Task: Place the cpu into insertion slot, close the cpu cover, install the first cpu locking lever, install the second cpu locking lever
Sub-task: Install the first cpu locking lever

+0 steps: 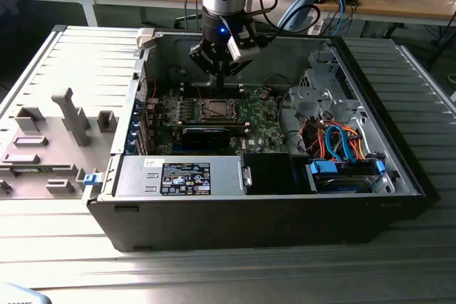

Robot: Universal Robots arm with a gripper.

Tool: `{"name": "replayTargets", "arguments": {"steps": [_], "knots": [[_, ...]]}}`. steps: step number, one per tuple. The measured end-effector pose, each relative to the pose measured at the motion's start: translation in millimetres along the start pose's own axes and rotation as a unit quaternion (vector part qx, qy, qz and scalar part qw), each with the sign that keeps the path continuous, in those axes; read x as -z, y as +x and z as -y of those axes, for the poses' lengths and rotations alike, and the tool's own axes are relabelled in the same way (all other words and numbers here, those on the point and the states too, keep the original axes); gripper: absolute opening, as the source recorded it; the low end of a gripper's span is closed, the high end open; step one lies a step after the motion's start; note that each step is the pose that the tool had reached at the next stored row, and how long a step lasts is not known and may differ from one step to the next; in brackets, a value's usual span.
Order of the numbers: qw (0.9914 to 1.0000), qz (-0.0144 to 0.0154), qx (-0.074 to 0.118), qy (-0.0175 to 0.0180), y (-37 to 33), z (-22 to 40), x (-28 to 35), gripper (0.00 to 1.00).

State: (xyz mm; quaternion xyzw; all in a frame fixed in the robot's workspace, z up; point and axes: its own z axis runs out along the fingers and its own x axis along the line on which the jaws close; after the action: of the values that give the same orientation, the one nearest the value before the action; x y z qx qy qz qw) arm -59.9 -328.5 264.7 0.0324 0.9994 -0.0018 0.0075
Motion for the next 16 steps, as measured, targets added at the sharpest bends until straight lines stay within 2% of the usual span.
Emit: {"name": "replayTargets", "arguments": {"steps": [16], "knots": [[0.99991, 0.0000, 0.013, -0.0002, 0.0, 0.0, 0.0, 0.11]]}}
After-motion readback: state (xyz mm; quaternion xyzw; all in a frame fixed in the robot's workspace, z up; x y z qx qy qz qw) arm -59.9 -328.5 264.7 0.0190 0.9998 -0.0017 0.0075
